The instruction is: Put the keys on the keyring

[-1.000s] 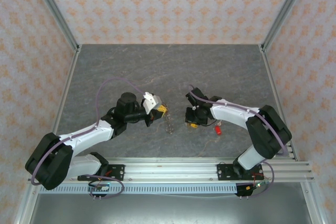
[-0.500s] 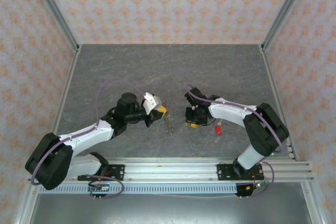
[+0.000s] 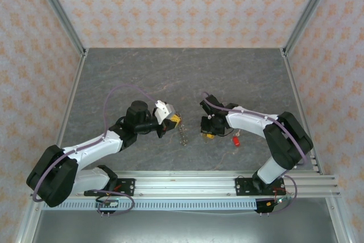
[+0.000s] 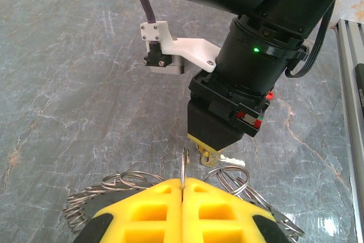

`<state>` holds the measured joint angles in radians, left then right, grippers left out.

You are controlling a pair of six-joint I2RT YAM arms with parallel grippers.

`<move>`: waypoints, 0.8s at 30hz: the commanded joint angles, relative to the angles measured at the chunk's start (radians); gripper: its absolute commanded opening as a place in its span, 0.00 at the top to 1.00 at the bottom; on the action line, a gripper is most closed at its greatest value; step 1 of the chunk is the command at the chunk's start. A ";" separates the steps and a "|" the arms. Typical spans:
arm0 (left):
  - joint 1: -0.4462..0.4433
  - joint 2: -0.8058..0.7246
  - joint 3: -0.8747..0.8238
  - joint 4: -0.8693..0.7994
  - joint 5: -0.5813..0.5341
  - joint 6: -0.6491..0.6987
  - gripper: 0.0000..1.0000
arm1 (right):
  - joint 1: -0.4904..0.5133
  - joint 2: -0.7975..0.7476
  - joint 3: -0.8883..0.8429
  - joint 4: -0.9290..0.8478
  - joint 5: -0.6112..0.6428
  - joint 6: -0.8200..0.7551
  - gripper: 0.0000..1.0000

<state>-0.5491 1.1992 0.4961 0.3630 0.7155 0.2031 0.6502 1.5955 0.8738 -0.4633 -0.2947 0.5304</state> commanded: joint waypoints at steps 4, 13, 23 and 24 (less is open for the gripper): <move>-0.009 -0.025 0.015 0.012 -0.010 0.016 1.00 | 0.009 0.004 0.017 0.000 0.025 -0.005 0.89; -0.010 -0.029 0.010 0.013 -0.010 0.020 1.00 | 0.011 0.001 0.020 -0.006 0.027 -0.010 0.91; -0.010 -0.034 0.009 0.001 -0.005 0.031 1.00 | 0.016 -0.155 -0.012 0.018 0.070 -0.158 1.00; -0.010 -0.036 0.009 -0.002 -0.002 0.033 1.00 | 0.016 -0.188 -0.019 0.028 0.077 -0.187 1.00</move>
<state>-0.5503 1.1931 0.4961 0.3519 0.7155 0.2104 0.6605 1.5211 0.8703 -0.4629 -0.2745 0.4507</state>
